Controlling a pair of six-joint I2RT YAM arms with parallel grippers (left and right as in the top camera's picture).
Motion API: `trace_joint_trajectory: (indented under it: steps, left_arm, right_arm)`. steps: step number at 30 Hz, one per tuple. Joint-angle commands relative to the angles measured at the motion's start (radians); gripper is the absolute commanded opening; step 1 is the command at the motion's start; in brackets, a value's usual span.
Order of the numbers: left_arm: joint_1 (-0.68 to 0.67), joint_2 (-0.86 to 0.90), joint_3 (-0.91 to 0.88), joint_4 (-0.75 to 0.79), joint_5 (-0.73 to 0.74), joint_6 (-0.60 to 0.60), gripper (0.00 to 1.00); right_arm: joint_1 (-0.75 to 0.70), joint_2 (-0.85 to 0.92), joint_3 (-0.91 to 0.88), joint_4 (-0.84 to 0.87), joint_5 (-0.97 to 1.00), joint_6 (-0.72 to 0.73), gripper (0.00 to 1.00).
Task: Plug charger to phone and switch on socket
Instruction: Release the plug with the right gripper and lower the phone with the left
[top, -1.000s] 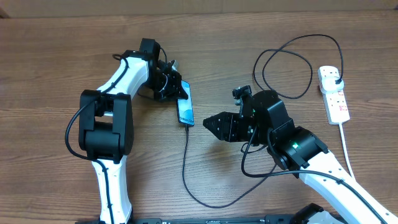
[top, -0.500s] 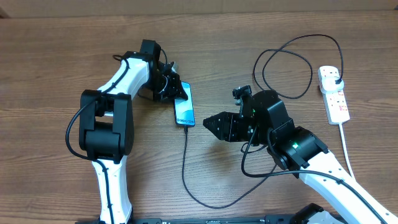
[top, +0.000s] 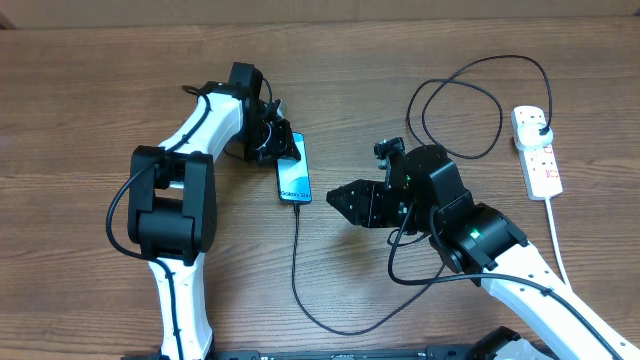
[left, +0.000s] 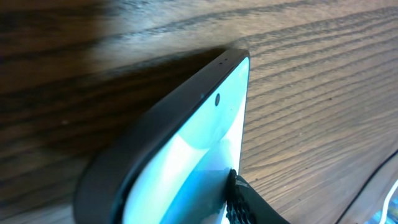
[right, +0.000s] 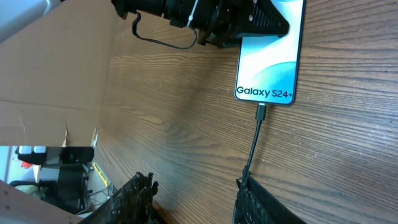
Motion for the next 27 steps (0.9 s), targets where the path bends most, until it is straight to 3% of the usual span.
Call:
trace_joint_trajectory:
  steps: [1, 15, 27]
  left_arm:
    - [0.006, 0.022, -0.021, -0.008, -0.172, -0.002, 0.38]
    - [0.006, 0.022, -0.021, -0.017, -0.201, 0.002, 0.43]
    - [0.006, 0.022, -0.021, -0.036, -0.359, 0.002, 0.43]
  right_arm:
    - [-0.002, 0.001, 0.005, 0.002, 0.006, -0.008, 0.45]
    - [-0.002, 0.001, 0.005, 0.001, 0.006, -0.008, 0.45]
    - [-0.002, 0.001, 0.005, -0.013, 0.007, -0.008, 0.45]
